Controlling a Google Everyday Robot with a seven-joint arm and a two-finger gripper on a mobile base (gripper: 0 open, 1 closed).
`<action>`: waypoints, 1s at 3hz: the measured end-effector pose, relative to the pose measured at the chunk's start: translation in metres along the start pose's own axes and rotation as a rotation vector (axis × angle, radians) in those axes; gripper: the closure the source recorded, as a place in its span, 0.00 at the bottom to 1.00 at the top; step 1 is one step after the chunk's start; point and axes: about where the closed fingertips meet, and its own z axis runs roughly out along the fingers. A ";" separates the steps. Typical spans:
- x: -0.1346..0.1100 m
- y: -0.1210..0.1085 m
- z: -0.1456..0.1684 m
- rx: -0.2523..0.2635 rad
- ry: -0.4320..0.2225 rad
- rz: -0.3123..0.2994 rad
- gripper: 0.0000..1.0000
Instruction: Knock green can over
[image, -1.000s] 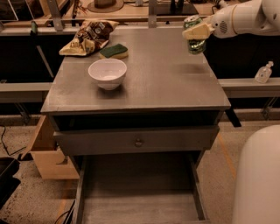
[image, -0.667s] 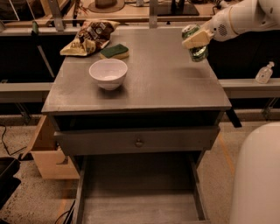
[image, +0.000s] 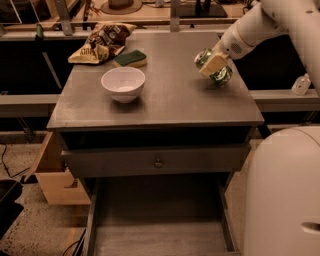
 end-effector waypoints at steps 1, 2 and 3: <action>0.005 0.029 0.050 -0.104 0.079 -0.062 1.00; 0.002 0.029 0.048 -0.106 0.081 -0.062 0.84; 0.002 0.029 0.048 -0.106 0.081 -0.062 0.61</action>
Offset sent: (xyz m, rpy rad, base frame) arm -0.0021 0.0174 -0.0261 -0.0407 0.0472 0.0504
